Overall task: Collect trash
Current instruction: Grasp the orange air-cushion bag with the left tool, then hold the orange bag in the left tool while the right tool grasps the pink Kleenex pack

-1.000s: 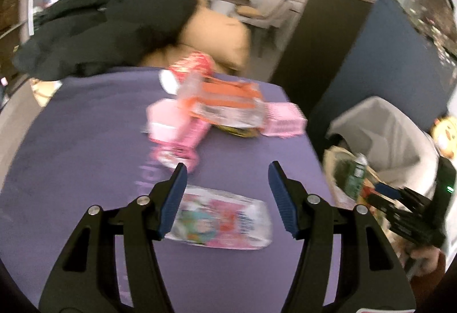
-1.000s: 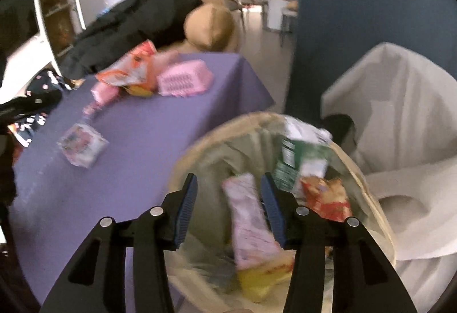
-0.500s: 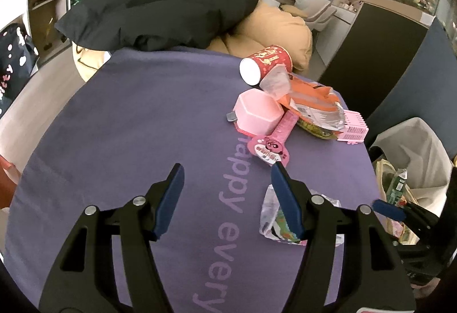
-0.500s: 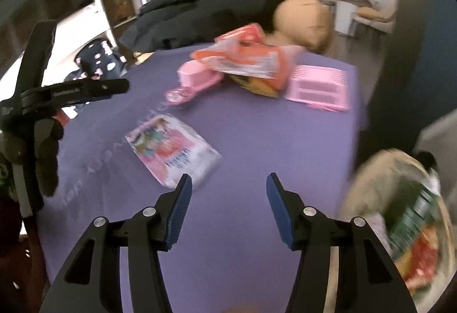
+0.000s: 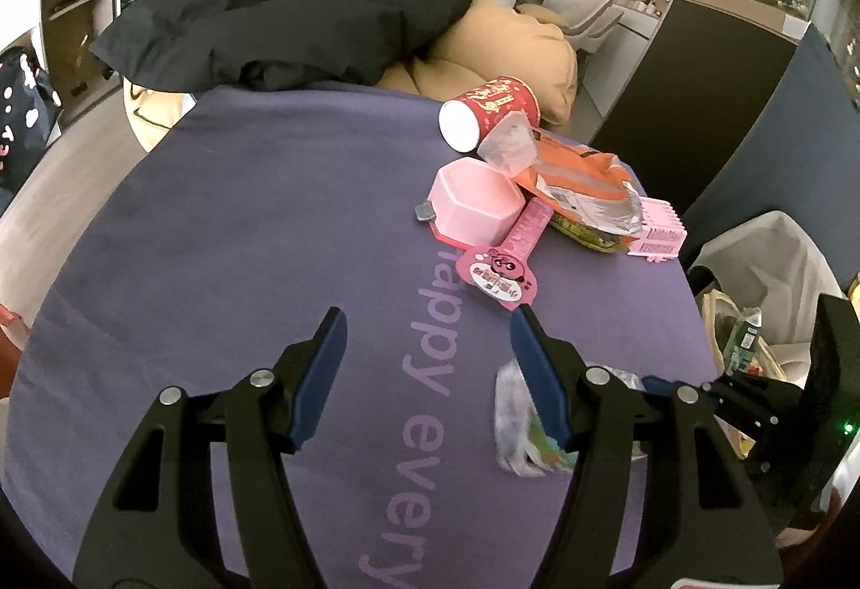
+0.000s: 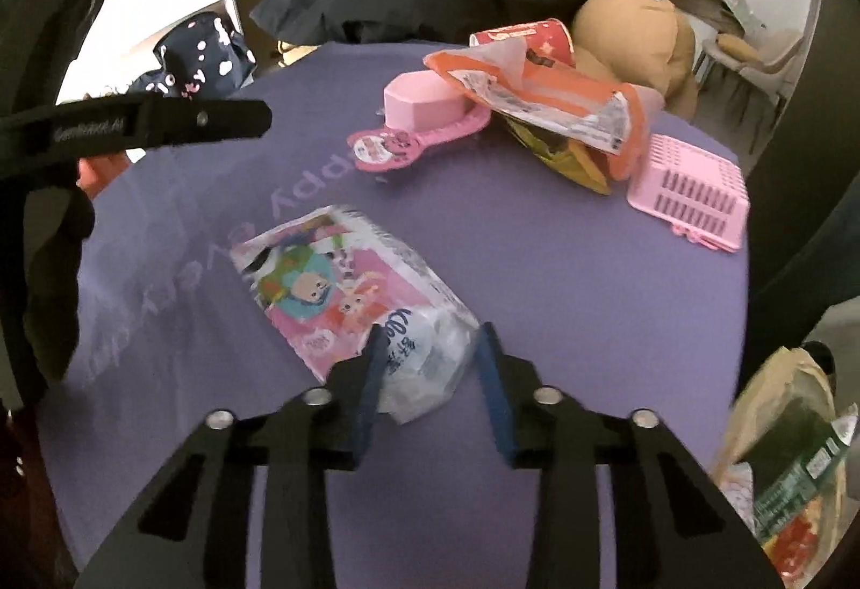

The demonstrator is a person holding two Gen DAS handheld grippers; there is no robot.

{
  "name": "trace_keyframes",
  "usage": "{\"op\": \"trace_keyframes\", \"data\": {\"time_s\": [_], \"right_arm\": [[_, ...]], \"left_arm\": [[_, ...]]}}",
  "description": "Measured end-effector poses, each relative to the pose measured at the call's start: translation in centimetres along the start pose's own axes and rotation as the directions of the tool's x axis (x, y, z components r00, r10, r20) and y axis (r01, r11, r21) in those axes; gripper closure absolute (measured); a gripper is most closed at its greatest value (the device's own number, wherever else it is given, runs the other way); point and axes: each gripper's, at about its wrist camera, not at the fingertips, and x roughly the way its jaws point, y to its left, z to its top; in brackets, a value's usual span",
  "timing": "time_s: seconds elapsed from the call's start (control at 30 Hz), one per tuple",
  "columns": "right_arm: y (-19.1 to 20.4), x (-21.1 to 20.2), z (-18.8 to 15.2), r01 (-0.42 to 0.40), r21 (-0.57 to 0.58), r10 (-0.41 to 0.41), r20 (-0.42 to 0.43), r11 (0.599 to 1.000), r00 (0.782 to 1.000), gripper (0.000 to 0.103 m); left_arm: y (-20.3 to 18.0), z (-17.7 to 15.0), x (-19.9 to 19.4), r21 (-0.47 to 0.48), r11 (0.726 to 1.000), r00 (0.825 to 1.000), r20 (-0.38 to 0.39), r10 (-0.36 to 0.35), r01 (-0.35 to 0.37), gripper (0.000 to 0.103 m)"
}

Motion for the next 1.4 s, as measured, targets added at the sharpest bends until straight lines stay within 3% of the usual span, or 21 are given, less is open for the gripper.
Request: {"op": "trace_keyframes", "data": {"time_s": [0.1, 0.2, 0.3, 0.47, 0.53, 0.7, 0.73, 0.77, 0.8, 0.9, 1.1, 1.2, 1.3, 1.4], "right_arm": [[-1.8, -0.9, -0.9, 0.037, 0.036, -0.037, -0.003, 0.999, 0.999, 0.080], [-4.4, -1.7, -1.7, 0.089, 0.107, -0.090, 0.001, 0.990, 0.996, 0.080], [-6.2, -2.4, -2.4, 0.071, 0.175, -0.074, 0.010, 0.982, 0.997, 0.080], [-7.2, -3.3, -3.5, 0.010, 0.250, -0.020, 0.036, 0.968, 0.999, 0.078], [-7.4, -3.5, -3.8, -0.027, 0.273, 0.015, 0.045, 0.962, 0.999, 0.071], [-7.3, -3.3, -3.5, -0.085, 0.283, 0.074, 0.050, 0.955, 0.996, 0.056], [-7.1, -3.2, -3.4, -0.088, 0.280, 0.077, 0.049, 0.956, 0.996, 0.053], [-7.0, -3.2, -3.4, -0.090, 0.277, 0.079, 0.049, 0.957, 0.996, 0.053], [-6.9, -3.2, -3.4, -0.086, 0.274, 0.076, 0.048, 0.958, 0.996, 0.053], [-6.8, -3.1, -3.3, -0.077, 0.269, 0.067, 0.047, 0.960, 0.997, 0.052], [-6.7, -3.0, -3.0, -0.063, 0.319, 0.054, 0.036, 0.946, 0.998, 0.050], [-5.7, -2.7, -2.4, -0.006, 0.275, 0.013, -0.022, 0.961, 1.000, 0.047], [-4.8, -2.3, -2.0, 0.017, 0.220, -0.001, -0.074, 0.975, 0.997, 0.042], [-4.7, -2.7, -2.1, 0.011, 0.244, 0.007, -0.074, 0.970, 0.997, 0.042]], "left_arm": [[-0.6, 0.4, 0.3, 0.002, 0.999, 0.999, -0.001, -0.033, 0.033, 0.043], [-2.2, 1.5, 1.3, 0.038, 0.993, 0.993, 0.001, -0.114, 0.114, 0.043], [-4.2, 3.4, 2.8, 0.102, 0.981, 0.986, 0.018, -0.166, 0.163, 0.043], [-6.8, 8.0, 6.7, 0.168, 0.982, 0.994, 0.057, -0.096, 0.085, 0.043], [-7.4, 9.2, 8.4, 0.185, 0.982, 0.998, 0.046, -0.046, 0.036, 0.043], [-7.4, 10.6, 13.2, 0.131, 0.990, 0.997, -0.056, 0.059, -0.051, 0.045], [-7.2, 10.6, 13.7, 0.110, 0.992, 0.996, -0.063, 0.067, -0.060, 0.048], [-7.0, 10.6, 13.8, 0.103, 0.993, 0.996, -0.057, 0.071, -0.064, 0.063], [-6.8, 10.7, 13.9, 0.100, 0.994, 0.996, -0.066, 0.060, -0.053, 0.068], [-6.3, 10.9, 12.4, 0.070, 0.998, 0.999, -0.043, 0.006, -0.003, 0.077], [-6.1, 9.7, 4.5, 0.092, 0.992, 0.992, 0.080, -0.098, 0.091, 0.077], [-5.5, 7.8, 1.3, 0.125, 0.988, 0.989, 0.103, -0.109, 0.096, 0.075], [-3.8, 5.9, -0.3, 0.089, 0.991, 0.991, 0.084, -0.103, 0.096, 0.074], [-1.9, 4.5, -1.2, 0.042, 0.996, 0.993, 0.077, -0.085, 0.082, 0.073]]}}
